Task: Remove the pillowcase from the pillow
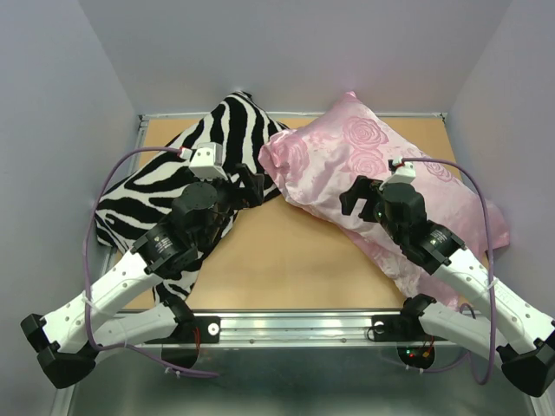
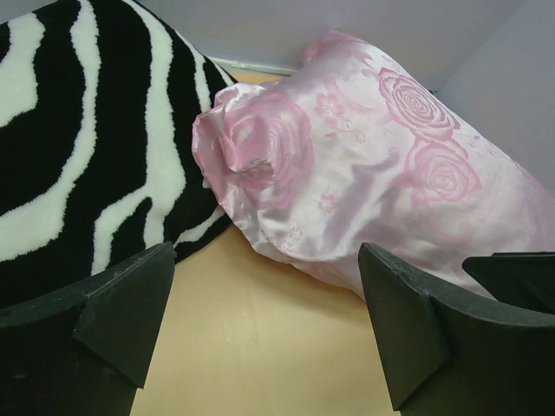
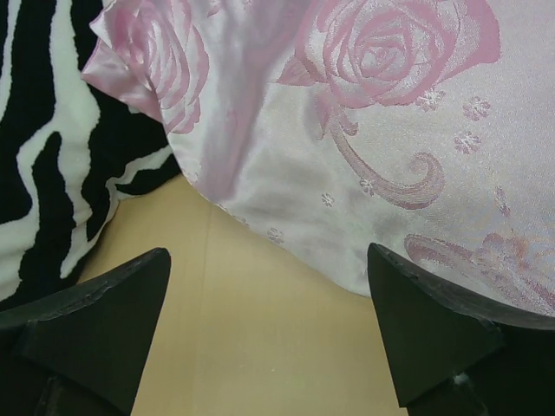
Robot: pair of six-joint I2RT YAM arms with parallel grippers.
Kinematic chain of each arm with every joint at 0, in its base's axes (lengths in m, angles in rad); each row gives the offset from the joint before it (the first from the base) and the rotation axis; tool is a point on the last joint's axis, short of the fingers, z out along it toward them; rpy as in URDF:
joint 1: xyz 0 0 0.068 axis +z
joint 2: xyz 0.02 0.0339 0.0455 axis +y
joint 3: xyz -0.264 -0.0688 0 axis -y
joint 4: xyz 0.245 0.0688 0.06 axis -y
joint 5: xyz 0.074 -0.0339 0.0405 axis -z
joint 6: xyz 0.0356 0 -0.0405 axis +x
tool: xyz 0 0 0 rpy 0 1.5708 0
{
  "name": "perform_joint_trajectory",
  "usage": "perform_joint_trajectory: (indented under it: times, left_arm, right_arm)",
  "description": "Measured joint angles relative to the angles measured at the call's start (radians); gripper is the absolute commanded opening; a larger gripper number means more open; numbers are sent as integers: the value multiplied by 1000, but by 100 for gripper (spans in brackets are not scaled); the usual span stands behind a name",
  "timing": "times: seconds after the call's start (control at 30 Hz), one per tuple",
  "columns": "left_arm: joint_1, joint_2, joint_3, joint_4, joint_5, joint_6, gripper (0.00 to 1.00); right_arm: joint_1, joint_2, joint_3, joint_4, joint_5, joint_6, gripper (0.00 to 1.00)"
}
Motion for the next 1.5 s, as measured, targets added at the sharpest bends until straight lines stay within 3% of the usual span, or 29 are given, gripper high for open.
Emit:
perform_joint_trajectory:
  times: [0.4,0.53,0.83,1.4,1.5]
  left_arm:
    - [0,39,0,18,4,-8,99]
    - [0,129,0,73,28,-18,99]
    - [50,488,13,234,183,-59,99]
    - [119,853,-33,690,515,-136,99]
    - [119,931,-24,772,563,-158,91]
  right_arm:
    - [0,10,0,-8,47,-19,100]
    - [0,70,0,-13,76,-19,100]
    - [0,147,0,-54,141,10,100]
    - [0,77,0,-128,196,54,100]
    - [0,63,0,-140,206,54,100]
